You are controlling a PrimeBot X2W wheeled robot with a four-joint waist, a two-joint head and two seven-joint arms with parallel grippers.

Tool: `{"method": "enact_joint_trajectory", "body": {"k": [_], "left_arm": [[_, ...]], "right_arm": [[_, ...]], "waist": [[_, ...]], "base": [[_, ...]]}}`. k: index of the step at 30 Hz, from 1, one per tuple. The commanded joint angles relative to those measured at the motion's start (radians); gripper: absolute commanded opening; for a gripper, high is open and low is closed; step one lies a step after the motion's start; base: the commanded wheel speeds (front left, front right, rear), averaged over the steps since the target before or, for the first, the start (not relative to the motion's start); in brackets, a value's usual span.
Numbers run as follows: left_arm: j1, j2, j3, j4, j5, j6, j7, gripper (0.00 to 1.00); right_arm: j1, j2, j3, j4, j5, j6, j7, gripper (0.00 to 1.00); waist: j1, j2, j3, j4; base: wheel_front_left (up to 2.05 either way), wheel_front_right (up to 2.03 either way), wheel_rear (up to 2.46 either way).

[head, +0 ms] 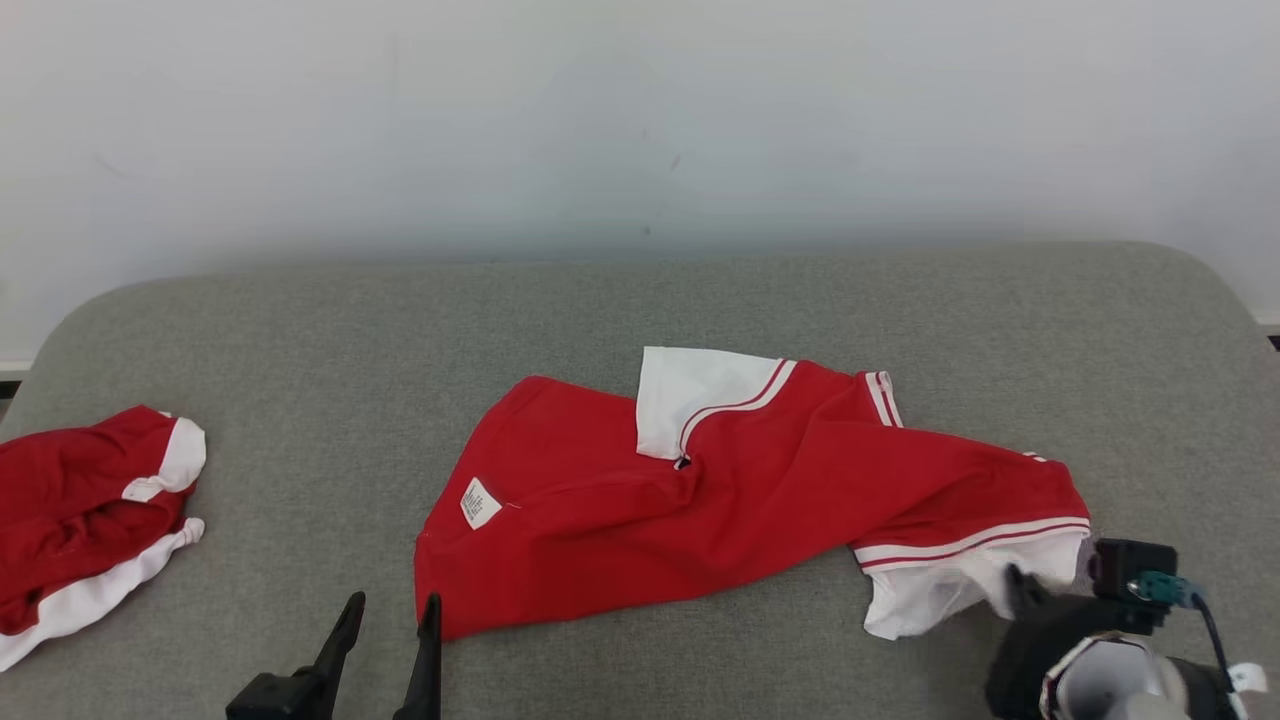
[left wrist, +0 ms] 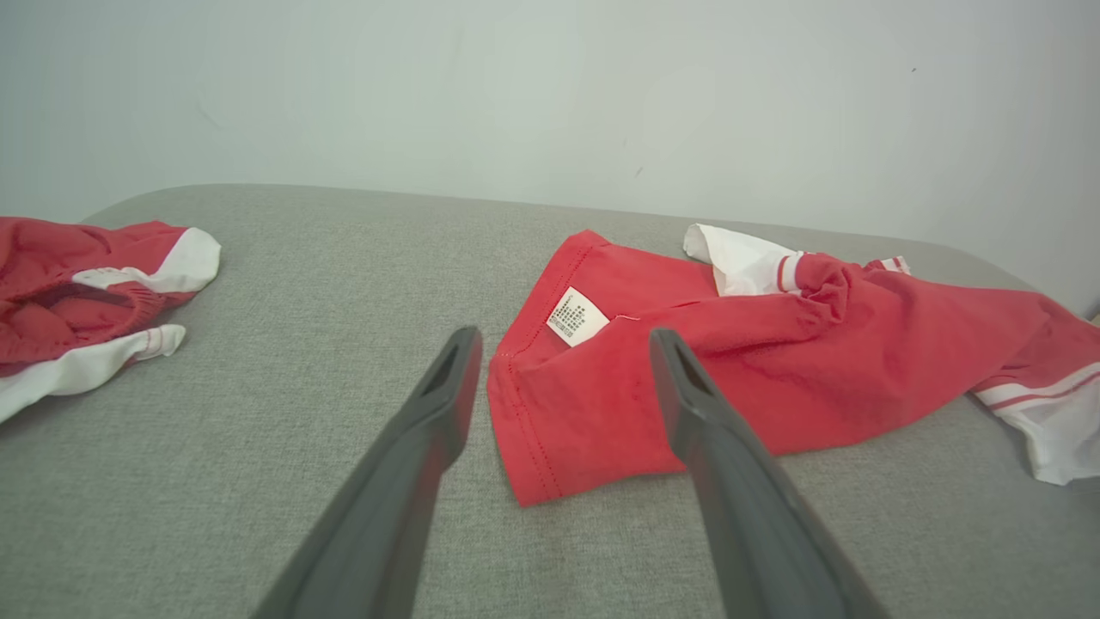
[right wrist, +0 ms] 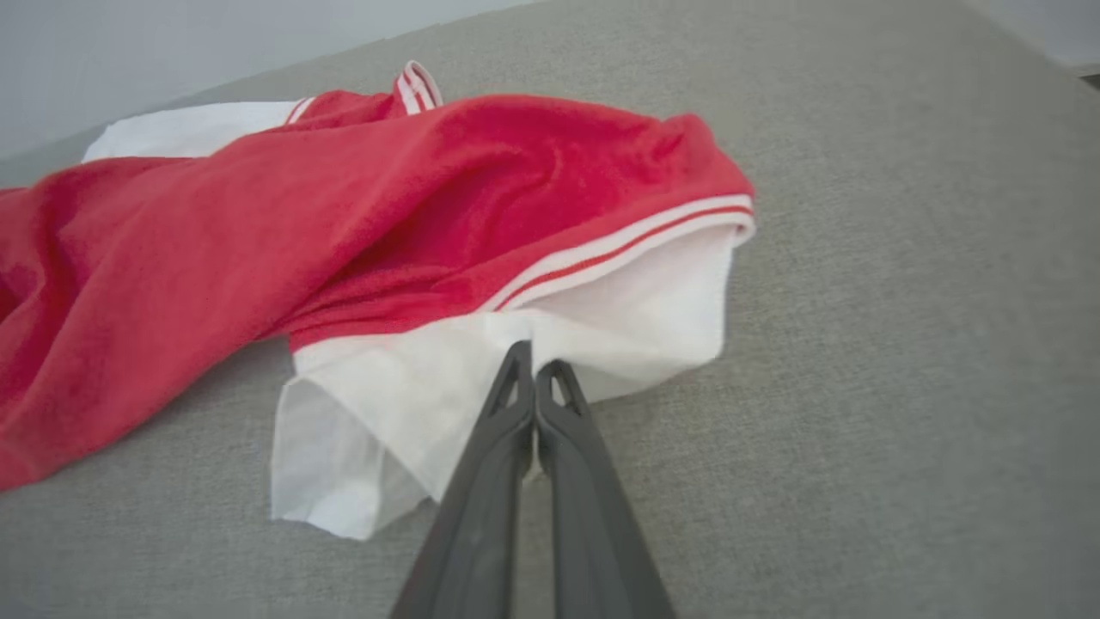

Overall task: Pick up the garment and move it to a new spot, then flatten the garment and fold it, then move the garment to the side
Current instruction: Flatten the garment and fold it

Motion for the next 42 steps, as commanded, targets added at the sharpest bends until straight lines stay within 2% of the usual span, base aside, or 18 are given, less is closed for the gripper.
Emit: {"method": "enact_joint_trajectory", "body": {"k": [1, 7, 9, 14, 18, 23, 24, 33, 42], "left_arm": [[0.015, -0.001, 0.005, -0.002, 0.003, -0.001, -0.001, 1.0], [0.013, -0.004, 0.011, -0.012, -0.004, 0.005, -0.001, 1.0], [0.007, -0.006, 0.009, -0.012, -0.004, 0.004, -0.001, 1.0], [-0.004, -0.01, 0.006, -0.007, -0.002, 0.003, -0.001, 1.0], [-0.006, -0.011, 0.007, -0.003, -0.001, 0.001, -0.001, 1.0], [0.002, -0.011, 0.019, -0.003, -0.001, 0.002, -0.001, 1.0], [0.002, -0.011, 0.019, -0.003, -0.001, 0.002, -0.001, 1.0], [0.009, -0.012, 0.039, 0.001, 0.001, 0.004, -0.001, 1.0], [0.001, -0.013, 0.054, 0.035, -0.002, 0.003, -0.001, 1.0]], "right_arm": [[0.028, -0.002, -0.023, -0.032, -0.04, -0.002, 0.016, 0.0], [0.142, -0.001, -0.104, -0.245, -0.21, -0.002, 0.154, 0.0], [0.172, -0.002, -0.121, -0.298, -0.239, -0.002, 0.196, 1.0], [0.217, -0.001, -0.142, -0.389, -0.233, -0.002, 0.224, 1.0], [0.235, -0.001, -0.114, -0.446, -0.189, -0.002, 0.145, 1.0], [0.26, -0.001, -0.008, -0.493, -0.172, -0.002, 0.008, 1.0], [0.26, -0.001, -0.008, -0.493, -0.172, -0.002, 0.008, 1.0], [0.277, -0.002, 0.159, -0.472, -0.158, -0.002, -0.239, 1.0], [0.284, -0.001, 0.196, -0.439, -0.1, -0.002, -0.279, 1.0]], "waist": [[0.0, -0.0001, -0.005, -0.007], [0.0, -0.0001, -0.003, -0.033], [0.0, -0.0001, -0.001, -0.038], [0.0, -0.0001, 0.0, -0.043], [0.0, -0.0001, -0.006, -0.043], [0.0, -0.0001, -0.017, -0.049], [0.0, -0.0001, -0.017, -0.049], [0.0, -0.0001, -0.034, -0.066], [0.0, -0.0001, -0.034, -0.086]], "base": [[0.0, 0.0, 0.0], [0.0, 0.0, 0.0], [0.0, 0.0, 0.0], [0.0, 0.0, 0.0], [0.0, 0.0, 0.0], [0.0, 0.0, 0.0], [0.0, 0.0, 0.0], [0.0, 0.0, 0.0], [0.0, 0.0, 0.0]]}}
